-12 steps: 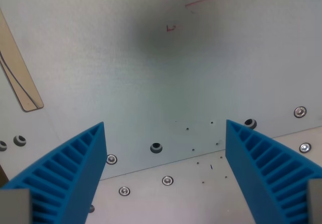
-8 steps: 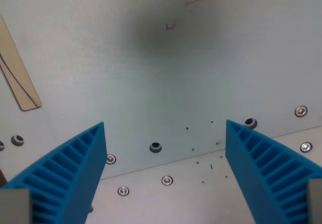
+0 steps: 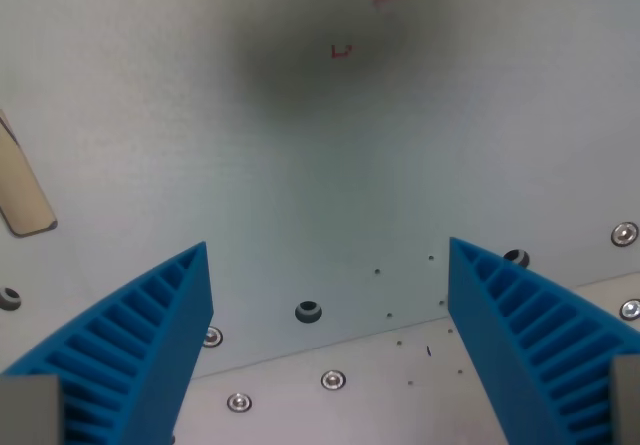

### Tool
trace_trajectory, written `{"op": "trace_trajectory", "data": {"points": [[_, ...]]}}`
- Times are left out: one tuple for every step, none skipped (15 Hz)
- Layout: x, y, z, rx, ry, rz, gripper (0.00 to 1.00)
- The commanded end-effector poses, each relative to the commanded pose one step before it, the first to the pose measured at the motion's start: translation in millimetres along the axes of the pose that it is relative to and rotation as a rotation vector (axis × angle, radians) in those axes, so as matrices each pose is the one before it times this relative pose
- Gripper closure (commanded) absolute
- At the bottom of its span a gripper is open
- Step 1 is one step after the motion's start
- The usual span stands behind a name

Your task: Move in gripper positive z

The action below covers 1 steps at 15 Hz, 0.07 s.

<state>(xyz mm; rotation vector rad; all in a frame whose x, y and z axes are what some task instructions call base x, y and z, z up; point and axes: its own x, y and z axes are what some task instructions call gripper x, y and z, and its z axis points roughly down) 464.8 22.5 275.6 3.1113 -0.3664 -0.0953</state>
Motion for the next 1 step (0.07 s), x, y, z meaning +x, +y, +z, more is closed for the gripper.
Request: {"op": "trace_trajectory", "data": {"points": [[-4.51,1.67,12.71,0.01039,0.0561,0.0004,0.00]]}}
